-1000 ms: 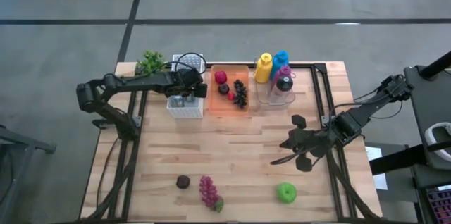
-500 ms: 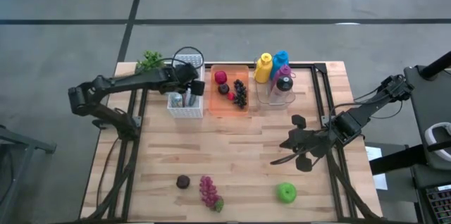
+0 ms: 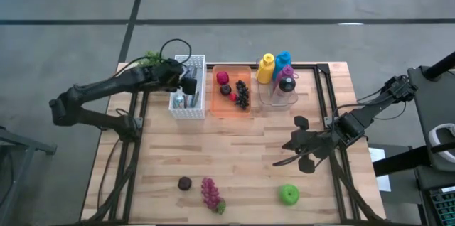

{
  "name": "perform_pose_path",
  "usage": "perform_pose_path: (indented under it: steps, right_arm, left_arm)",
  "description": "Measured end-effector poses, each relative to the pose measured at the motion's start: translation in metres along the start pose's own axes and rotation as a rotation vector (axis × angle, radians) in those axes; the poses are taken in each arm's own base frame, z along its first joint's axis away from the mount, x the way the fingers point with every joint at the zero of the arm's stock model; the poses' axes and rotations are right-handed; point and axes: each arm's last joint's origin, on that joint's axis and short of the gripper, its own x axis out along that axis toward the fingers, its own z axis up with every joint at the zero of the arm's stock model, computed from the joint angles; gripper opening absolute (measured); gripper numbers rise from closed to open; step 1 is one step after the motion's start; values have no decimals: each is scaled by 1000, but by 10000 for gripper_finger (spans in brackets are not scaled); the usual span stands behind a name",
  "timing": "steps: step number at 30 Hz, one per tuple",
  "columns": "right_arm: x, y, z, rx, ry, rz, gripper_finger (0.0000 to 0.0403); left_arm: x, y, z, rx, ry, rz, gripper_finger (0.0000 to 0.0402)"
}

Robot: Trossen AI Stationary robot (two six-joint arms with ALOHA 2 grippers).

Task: Pick & Place Food Item
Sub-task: Put the green apple into the orange bin

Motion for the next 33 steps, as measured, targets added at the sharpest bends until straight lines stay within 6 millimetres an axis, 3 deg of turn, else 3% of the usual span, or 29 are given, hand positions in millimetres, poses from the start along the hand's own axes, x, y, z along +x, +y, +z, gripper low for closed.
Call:
perform_pose_path:
  steps: [11,20,27,33]
  right_arm:
    - [0,0,1,1,-6,3,8]
    - [1,2,2,7,-21,13,8]
    - [1,6,1,-37,37,143,8]
    - [3,19,-6,-161,154,369,8]
  left_arm:
    - [-40,-37,-46,184,33,-237,102]
    - [-79,-72,-110,391,-91,-422,10]
    - [-113,-82,-154,388,-210,-534,4]
    - [-115,-90,-180,354,-216,-549,4]
